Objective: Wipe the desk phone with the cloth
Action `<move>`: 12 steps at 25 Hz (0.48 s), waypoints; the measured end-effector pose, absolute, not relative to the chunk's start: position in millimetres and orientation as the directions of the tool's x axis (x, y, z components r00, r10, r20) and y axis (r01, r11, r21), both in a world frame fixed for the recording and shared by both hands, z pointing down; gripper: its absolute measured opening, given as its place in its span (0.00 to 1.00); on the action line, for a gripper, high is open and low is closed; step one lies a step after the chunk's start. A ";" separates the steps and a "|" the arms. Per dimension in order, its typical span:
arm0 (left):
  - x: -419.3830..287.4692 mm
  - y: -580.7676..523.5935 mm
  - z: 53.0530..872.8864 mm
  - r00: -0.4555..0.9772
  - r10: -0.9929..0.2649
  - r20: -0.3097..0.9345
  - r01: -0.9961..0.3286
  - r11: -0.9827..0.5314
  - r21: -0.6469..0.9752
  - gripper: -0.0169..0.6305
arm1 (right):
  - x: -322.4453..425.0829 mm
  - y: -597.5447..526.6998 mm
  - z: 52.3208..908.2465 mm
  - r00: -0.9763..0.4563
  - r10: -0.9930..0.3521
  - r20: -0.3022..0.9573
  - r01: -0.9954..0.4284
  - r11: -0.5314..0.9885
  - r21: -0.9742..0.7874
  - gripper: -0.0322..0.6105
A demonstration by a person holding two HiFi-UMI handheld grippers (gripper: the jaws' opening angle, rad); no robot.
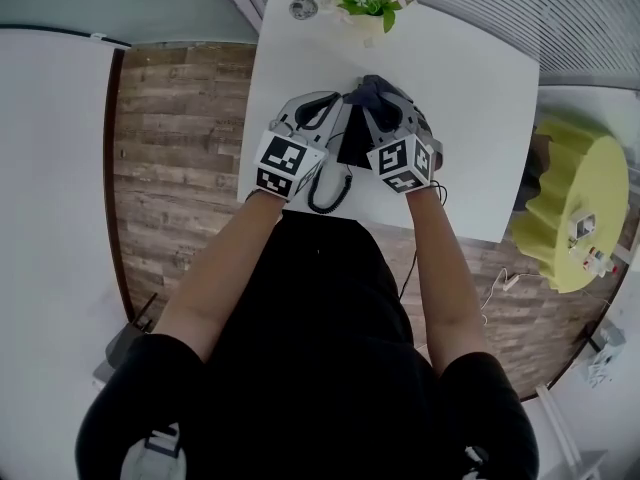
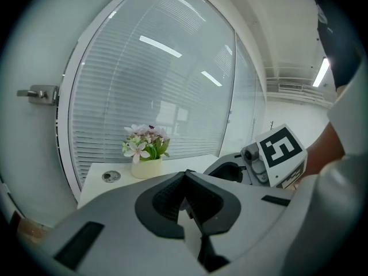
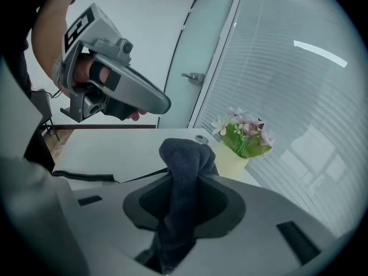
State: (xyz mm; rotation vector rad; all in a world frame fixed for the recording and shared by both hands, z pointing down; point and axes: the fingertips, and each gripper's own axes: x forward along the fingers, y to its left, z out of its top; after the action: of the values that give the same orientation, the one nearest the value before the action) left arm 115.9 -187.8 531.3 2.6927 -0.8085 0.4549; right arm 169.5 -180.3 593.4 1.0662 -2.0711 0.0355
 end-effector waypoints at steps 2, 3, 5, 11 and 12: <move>116.1 -187.4 534.0 0.793 -0.476 0.380 -0.570 -0.800 0.188 0.04 | 169.3 -181.5 594.6 -0.338 -0.678 0.653 -0.701 0.644 0.307 0.22; 115.5 -186.8 535.6 0.794 -0.474 0.381 -0.569 -0.801 0.188 0.04 | 168.9 -181.2 594.9 -0.338 -0.680 0.651 -0.700 0.644 0.309 0.23; 112.8 -185.2 539.5 0.792 -0.472 0.388 -0.569 -0.801 0.187 0.04 | 167.9 -179.9 595.5 -0.340 -0.679 0.650 -0.697 0.646 0.311 0.22; 105.7 -178.5 549.4 0.782 -0.470 0.409 -0.576 -0.795 0.188 0.04 | 164.8 -171.0 599.5 -0.353 -0.665 0.658 -0.698 0.656 0.289 0.22; 104.8 -176.3 550.5 0.782 -0.469 0.412 -0.576 -0.796 0.186 0.04 | 163.7 -167.8 600.9 -0.356 -0.663 0.659 -0.700 0.656 0.282 0.22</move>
State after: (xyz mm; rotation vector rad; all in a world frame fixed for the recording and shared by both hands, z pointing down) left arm 104.8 -176.3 550.5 2.6717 -0.8041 0.5019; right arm 163.7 -167.8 600.9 1.0530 -2.0940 0.0614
